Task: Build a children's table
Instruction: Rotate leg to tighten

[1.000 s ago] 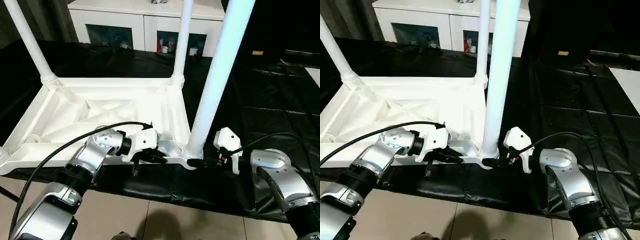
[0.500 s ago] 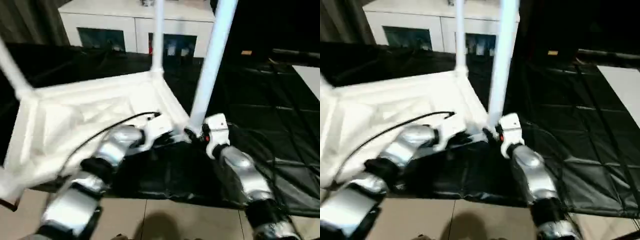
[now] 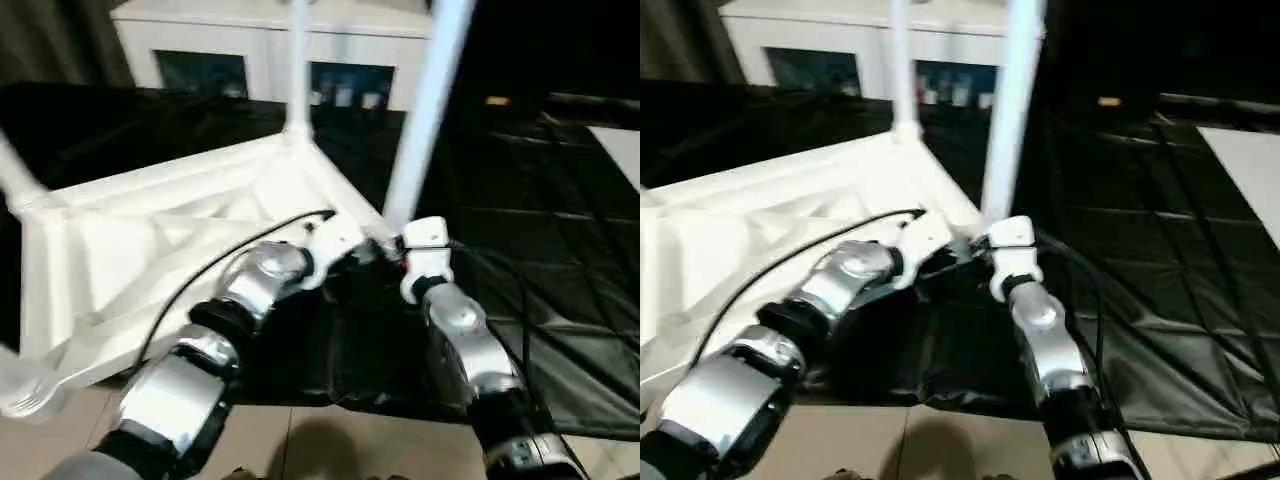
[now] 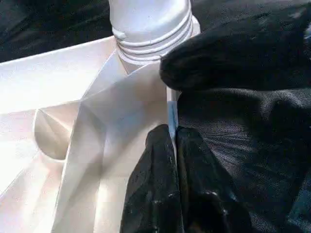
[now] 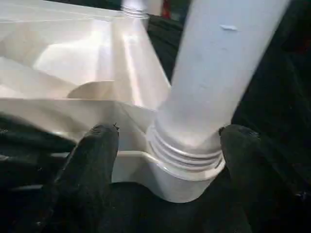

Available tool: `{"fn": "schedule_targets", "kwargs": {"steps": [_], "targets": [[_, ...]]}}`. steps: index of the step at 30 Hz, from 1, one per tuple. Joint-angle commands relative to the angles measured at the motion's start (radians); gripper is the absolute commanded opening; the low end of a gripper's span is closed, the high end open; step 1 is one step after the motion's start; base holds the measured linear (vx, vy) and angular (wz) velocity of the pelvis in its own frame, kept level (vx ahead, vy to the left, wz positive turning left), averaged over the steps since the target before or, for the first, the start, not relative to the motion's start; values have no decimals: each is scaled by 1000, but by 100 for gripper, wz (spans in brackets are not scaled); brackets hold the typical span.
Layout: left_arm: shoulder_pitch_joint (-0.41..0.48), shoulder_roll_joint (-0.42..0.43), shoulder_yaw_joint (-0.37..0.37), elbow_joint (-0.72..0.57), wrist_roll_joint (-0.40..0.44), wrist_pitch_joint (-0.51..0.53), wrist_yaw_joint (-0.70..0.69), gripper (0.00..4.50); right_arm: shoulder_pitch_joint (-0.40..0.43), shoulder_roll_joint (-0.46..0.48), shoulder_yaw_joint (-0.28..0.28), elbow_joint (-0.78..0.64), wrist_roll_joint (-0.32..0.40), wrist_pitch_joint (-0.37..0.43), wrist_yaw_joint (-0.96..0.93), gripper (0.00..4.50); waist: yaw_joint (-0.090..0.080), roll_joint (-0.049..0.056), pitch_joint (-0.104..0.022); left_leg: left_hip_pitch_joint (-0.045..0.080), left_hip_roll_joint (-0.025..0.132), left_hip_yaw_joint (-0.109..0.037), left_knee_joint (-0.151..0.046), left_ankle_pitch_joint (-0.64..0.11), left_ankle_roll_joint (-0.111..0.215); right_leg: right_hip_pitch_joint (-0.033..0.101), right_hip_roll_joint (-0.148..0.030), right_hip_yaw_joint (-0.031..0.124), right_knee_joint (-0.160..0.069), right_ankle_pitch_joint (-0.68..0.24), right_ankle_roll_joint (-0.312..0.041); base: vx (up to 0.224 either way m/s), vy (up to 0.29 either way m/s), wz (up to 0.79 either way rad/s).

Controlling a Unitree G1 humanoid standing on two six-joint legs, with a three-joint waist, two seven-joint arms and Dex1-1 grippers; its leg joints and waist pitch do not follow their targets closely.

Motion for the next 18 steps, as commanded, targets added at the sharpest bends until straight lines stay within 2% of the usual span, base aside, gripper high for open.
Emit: {"fn": "schedule_targets", "kwargs": {"steps": [1, 2, 4, 5, 7, 8, 11, 13, 14, 17, 18], "targets": [[22, 24, 0, -24, 11, -36, -17, 0, 4, -40, -5, -39, 17, -14, 61, 383, 7, -7, -66, 6, 31, -15, -74, -203, 64, 59, -56, 42, -77, -172, -212, 0, 0, 0], [30, 41, -3, -31, 13, -49, -35, 0, 14, -80, -8, -53, 38, -18, 126, 387, 7, -6, -65, 4, 32, -15, -74, -200, 64, 58, -56, 44, -77, -171, -214, 0, 0, 0], [57, 84, -12, -61, 4, -90, -128, 0, 42, -204, -5, -83, 53, -86, 303, 409, 9, -8, -66, 3, 33, -15, -71, -204, 81, 63, -56, 43, -76, -154, -216, 0, 0, 0], [63, 91, -13, -68, 1, -96, -148, 0, 48, -225, -3, -89, 56, -100, 343, 420, 11, -7, -65, 3, 35, -15, -71, -203, 84, 63, -56, 43, -76, -151, -217, 0, 0, 0], [74, 103, -23, -84, -3, -118, -193, 0, 60, -254, 5, -103, 67, -104, 401, 425, 8, -9, -65, -1, 33, -15, -71, -208, 94, 64, -55, 42, -75, -153, -223, 0, 0, 0], [101, 139, -53, -124, -2, -140, -285, 0, 89, -325, 24, -143, 105, -88, 533, 444, 8, -7, -64, 2, 34, -17, -71, -227, 99, 63, -57, 40, -79, -191, -225, 0, 0, 0], [151, 190, -83, -212, -41, -161, -460, 0, 118, -404, 46, -187, 147, -49, 673, 444, 7, -8, -63, 5, 41, -16, -73, -233, 105, 59, -58, 44, -78, -190, -241, 0, 0, 0], [183, 215, -91, -291, -77, -136, -557, 0, 118, -421, 56, -192, 162, -38, 714, 444, 9, -8, -62, 5, 45, -16, -75, -233, 100, 57, -59, 44, -74, -185, -261, 0, 0, 0], [194, 224, -97, -323, -86, -127, -584, 0, 116, -419, 63, -190, 161, -42, 721, 444, 10, -5, -62, 10, 48, -14, -76, -242, 93, 50, -59, 45, -75, -189, -267, 0, 0, 0], [200, 229, -100, -345, -90, -120, -594, 0, 114, -413, 73, -190, 156, -35, 730, 444, 19, -4, -59, 15, 47, -10, -77, -265, 77, 45, -56, 46, -78, -225, -259, 0, 0, 0], [204, 232, -102, -360, -92, -120, -599, 0, 116, -407, 82, -203, 169, -21, 756, 444, 26, -4, -59, 20, 47, -9, -77, -274, 68, 42, -57, 47, -81, -243, -251, 0, 0, 0]]}}
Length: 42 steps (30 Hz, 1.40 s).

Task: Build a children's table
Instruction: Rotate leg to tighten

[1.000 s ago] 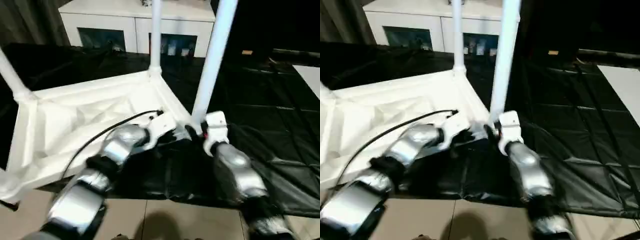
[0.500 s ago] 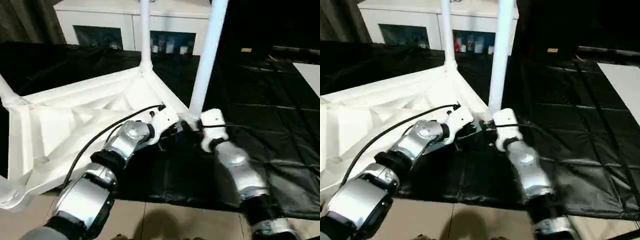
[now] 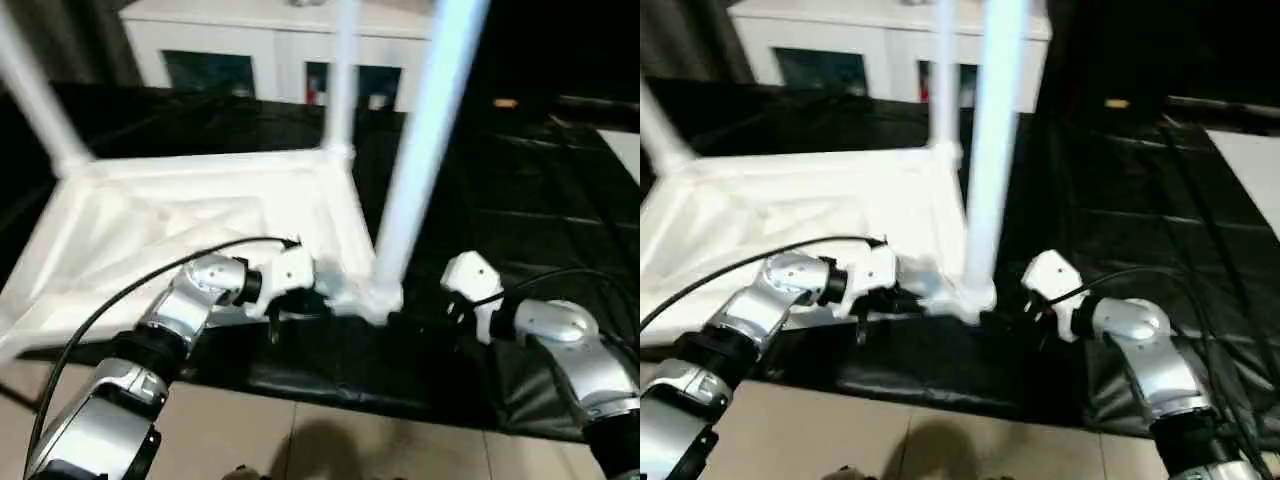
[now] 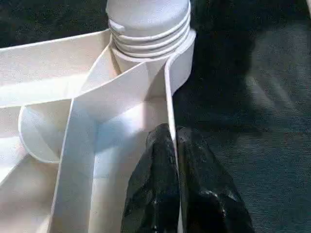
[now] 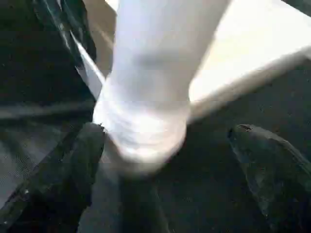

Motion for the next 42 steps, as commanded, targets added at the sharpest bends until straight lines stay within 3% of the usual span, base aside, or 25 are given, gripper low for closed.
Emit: {"fn": "schedule_targets", "kwargs": {"steps": [1, 3, 10, 33, 37, 39, 42], "targets": [[7, -5, -38, -43, 9, -2, -37, 0, -9, 4, 13, -37, 24, 20, 33, 444, -2, -6, -59, 19, 47, -14, -78, -278, 63, 42, -57, 47, -79, -245, -243, 0, 0, 0], [12, -1, -36, -57, 11, 2, -44, 0, -8, 11, 19, -51, 48, 34, 60, 444, 0, -11, -60, 13, 47, -16, -81, -268, 60, 46, -58, 47, -78, -247, -230, 0, 0, 0], [22, 16, -32, -91, 9, 27, -59, 0, -21, 18, 22, -44, 66, 44, 97, 444, 2, -9, -64, 8, 44, -15, -76, -216, 63, 48, -58, 46, -70, -188, -232, 0, 0, 0], [40, 30, -35, -121, 12, 59, -67, 0, -33, 24, 8, -17, 72, 49, 99, 245, 2, -9, -65, 9, 43, -15, -74, -208, 62, 49, -58, 45, -70, -196, -231, 0, 0, 0], [22, 2, -25, -79, 46, 75, 29, 0, -74, 97, -10, 106, -38, 61, -154, 234, -10, -8, -62, 9, 39, -16, -77, -227, 39, 45, -55, 43, -75, -239, -223, 0, 0, 0], [-7, -27, -22, -29, 83, 91, 136, 0, -87, 158, -31, 134, -48, 99, -274, 234, -15, -10, -60, 8, 36, -18, -79, -250, 22, 47, -56, 42, -82, -313, -194, 0, 0, 0], [-39, -73, -6, 21, 100, 148, 250, 0, -99, 245, -58, 131, -43, 150, -409, 234, -22, -9, -59, 14, 34, -22, -83, -278, -4, 40, -56, 42, -91, -385, -160, 0, 0, 0]]}}
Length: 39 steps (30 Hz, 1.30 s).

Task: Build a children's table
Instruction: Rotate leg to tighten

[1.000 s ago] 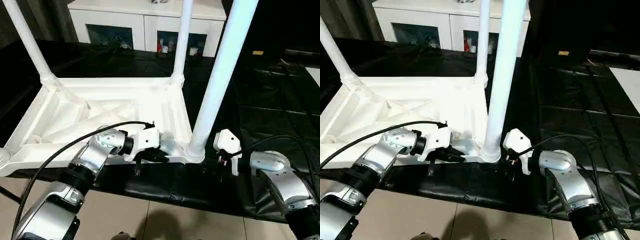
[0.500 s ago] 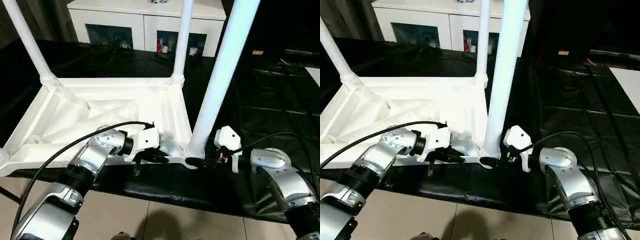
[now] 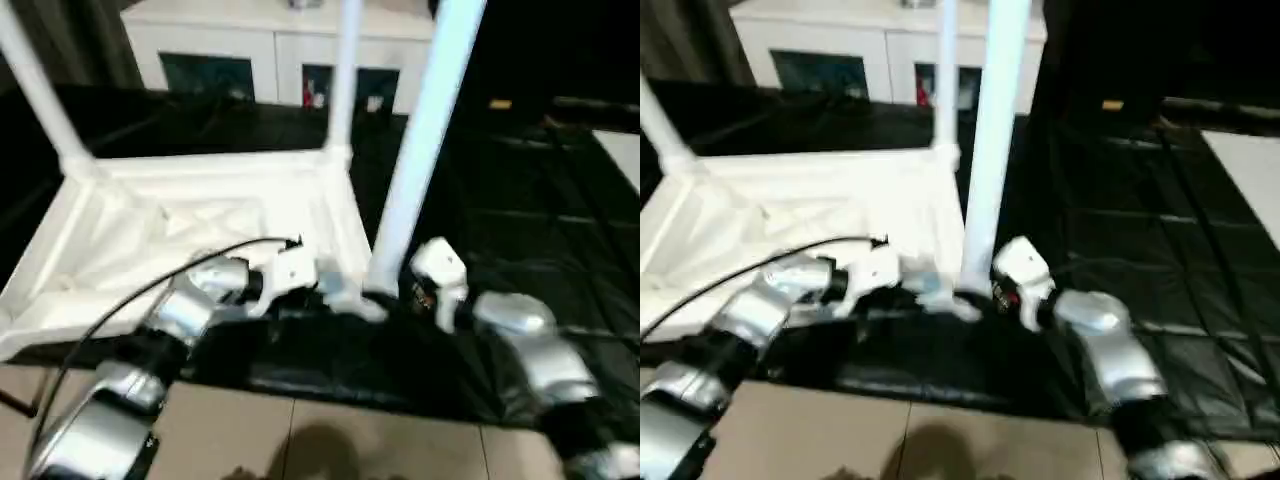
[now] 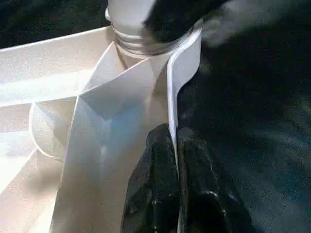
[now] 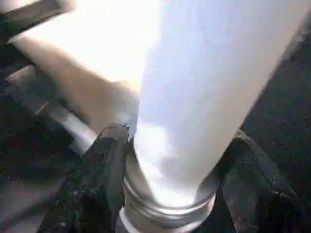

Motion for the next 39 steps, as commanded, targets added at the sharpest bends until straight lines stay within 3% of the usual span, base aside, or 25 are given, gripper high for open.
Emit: {"fn": "schedule_targets", "kwargs": {"steps": [1, 2, 3, 4, 6, 8, 9, 11, 15, 16, 20, 22, 24, 25, 29, 30, 31, 32, 34, 36, 39], "targets": [[-36, -73, 19, 59, 5, 71, 147, 0, -17, 68, -30, 45, -50, 71, -208, 234, -2, -6, -58, 11, 36, -22, -85, -282, -5, 39, -55, 43, -92, -382, -162, 0, 0, 0], [-60, -103, 41, 91, 0, 101, 222, 0, -25, 109, -35, 55, -66, 79, -285, 233, -6, -2, -58, 14, 33, -21, -84, -280, -19, 31, -52, 44, -90, -369, -168, 0, 0, 0], [-73, -119, 53, 108, -2, 118, 265, 0, -29, 131, -39, 61, -76, 82, -328, 233, -7, -4, -59, 13, 32, -24, -85, -285, -23, 35, -53, 42, -91, -370, -169, 0, 0, 0], [-77, -126, 57, 115, -2, 123, 281, 0, -31, 141, -40, 67, -79, 79, -345, 233, -8, -7, -61, 7, 29, -25, -85, -274, -21, 40, -54, 40, -89, -362, -160, 0, 0, 0], [-115, -175, 92, 174, 1, 145, 413, 0, -50, 221, -69, 111, -106, 47, -523, 233, -10, -7, -62, 13, 30, -21, -80, -269, -7, 33, -55, 44, -92, -329, -171, 0, 0, 0], [-132, -201, 110, 203, 5, 148, 485, 0, -58, 268, -70, 139, -102, 19, -563, 232, -7, -4, -65, 10, 28, -20, -79, -239, 2, 38, -53, 44, -87, -271, -181, 0, 0, 0], [-137, -208, 115, 211, 7, 146, 501, 0, -60, 288, -63, 144, -98, 6, -553, 232, -7, -5, -64, 7, 27, -19, -79, -233, 10, 40, -54, 44, -88, -261, -180, 0, 0, 0], [-138, -213, 112, 216, 12, 129, 503, 0, -67, 290, 0, 143, -126, 11, -483, 232, -8, -4, -66, -1, 27, -22, -79, -216, 26, 48, -52, 42, -82, -222, -176, 0, 0, 0], [-124, -203, 93, 203, 7, 81, 417, 0, -43, 268, 12, 81, -130, -44, -427, 232, -7, -5, -65, 4, 29, -19, -77, -210, 45, 48, -53, 43, -81, -193, -193, 0, 0, 0], [-123, -201, 92, 200, 6, 80, 409, 0, -41, 265, 12, 77, -132, -47, -425, 254, -6, -5, -64, 4, 29, -18, -77, -212, 49, 48, -53, 43, -82, -202, -193, 0, 0, 0], [-97, -175, 74, 171, 3, 74, 338, 0, -26, 219, -2, 49, -137, -63, -417, 279, -9, -6, -63, -3, 29, -20, -79, -213, 52, 52, -54, 43, -81, -217, -185, 0, 0, 0], [-71, -137, 65, 148, 6, 42, 282, 0, -13, 138, -31, 13, -109, -87, -320, 309, -16, -7, -62, -5, 30, -23, -81, -232, 50, 54, -54, 40, -87, -264, -168, 0, 0, 0], [-42, -96, 49, 109, 1, 19, 195, 0, -1, 28, -47, -23, -88, -123, -188, 322, -12, -5, -65, 3, 34, -21, -76, -217, 60, 50, -54, 45, -83, -218, -188, 0, 0, 0], [-39, -92, 47, 106, 0, 15, 186, 0, 0, 18, -46, -25, -88, -130, -176, 332, -10, -7, -63, -1, 34, -19, -75, -201, 71, 53, -51, 44, -79, -181, -201, 0, 0, 0], [-8, -50, 15, 63, -11, -17, 59, 0, 11, -87, -33, -22, -94, -213, -49, 360, -4, -8, -63, 1, 33, -17, -73, -199, 79, 53, -54, 43, -77, -179, -218, 0, 0, 0], [22, -8, -17, 12, -27, -40, -53, 0, 32, -152, -36, -34, -46, -232, 78, 370, -5, -2, -63, 2, 34, -18, -73, -212, 83, 51, -55, 43, -76, -187, -222, 0, 0, 0], [35, 12, -29, -16, -37, -44, -100, 0, 45, -177, -41, -49, -12, -218, 141, 395, -4, -5, -63, 3, 39, -17, -72, -216, 92, 52, -57, 45, -76, -174, -231, 0, 0, 0], [37, 15, -30, -20, -39, -44, -106, 0, 47, -181, -42, -51, -7, -216, 149, 401, -4, -5, -63, 0, 40, -18, -73, -212, 96, 55, -56, 46, -73, -159, -238, 0, 0, 0], [63, 46, -37, -86, -66, -29, -192, 0, 78, -226, -34, -104, 72, -160, 286, 405, 0, -4, -64, 3, 43, -16, -71, -199, 115, 53, -54, 46, -66, -104, -267, 0, 0, 0], [72, 55, -37, -115, -81, -19, -224, 0, 91, -242, -18, -128, 87, -139, 327, 428, 4, -4, -64, 5, 44, -15, -71, -195, 122, 51, -53, 45, -65, -99, -271, 0, 0, 0], [79, 72, -53, -141, -84, -6, -268, 0, 99, -250, 5, -144, 95, -130, 361, 446, 13, -3, -61, 10, 44, -14, -73, -214, 98, 46, -55, 45, -71, -163, -263, 0, 0, 0]]}}
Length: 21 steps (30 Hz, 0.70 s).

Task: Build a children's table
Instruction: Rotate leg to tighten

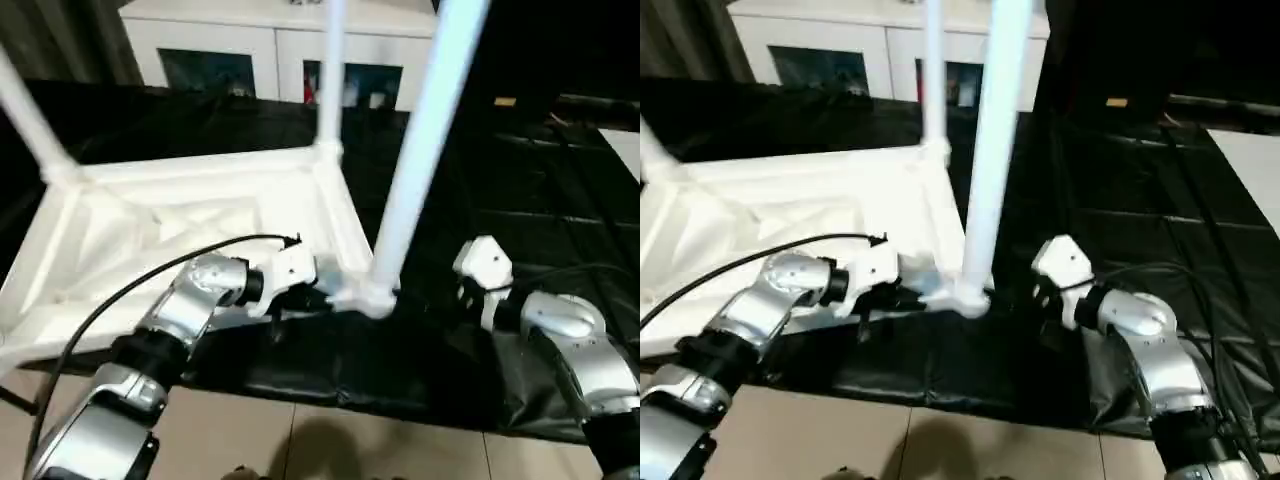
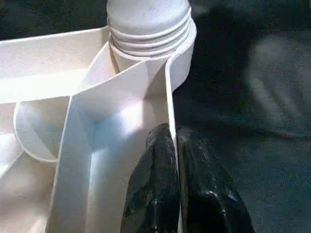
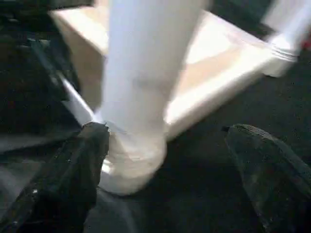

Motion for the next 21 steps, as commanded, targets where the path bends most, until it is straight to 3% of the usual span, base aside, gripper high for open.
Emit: {"fn": "schedule_targets", "kwargs": {"steps": [1, 7, 14, 16, 19, 21], "targets": [[9, 9, -52, -37, 17, 2, -63, 0, 6, -9, 27, -39, 32, 32, 52, 446, -1, -9, -61, 14, 44, -14, -74, -230, 87, 47, -55, 46, -74, -186, -256, 0, 0, 0], [15, 23, -52, -61, 16, 15, -80, 0, -5, 3, 48, -34, 28, 37, 82, 446, 2, -9, -60, 10, 43, -18, -78, -236, 56, 49, -57, 46, -75, -226, -226, 0, 0, 0], [17, 31, -51, -82, 12, 31, -85, 0, -21, -11, 65, -8, -4, 39, 98, 446, 2, -8, -64, 8, 41, -16, -73, -199, 67, 50, -56, 45, -69, -168, -239, 0, 0, 0], [18, 32, -51, -84, 12, 34, -85, 0, -24, -12, 66, -3, -6, 40, 106, 412, 2, -9, -65, 8, 41, -17, -73, -196, 70, 52, -56, 44, -68, -167, -239, 0, 0, 0], [19, 33, -50, -90, 13, 40, -83, 0, -27, -9, 64, 5, -9, 36, 111, 407, 0, -9, -64, 8, 41, -17, -73, -197, 72, 51, -55, 44, -68, -167, -240, 0, 0, 0], [19, 32, -49, -91, 13, 42, -82, 0, -31, -3, 59, 9, -5, 35, 106, 368, 1, -9, -63, 9, 41, -16, -73, -203, 70, 50, -56, 45, -70, -185, -238, 0, 0, 0]]}}
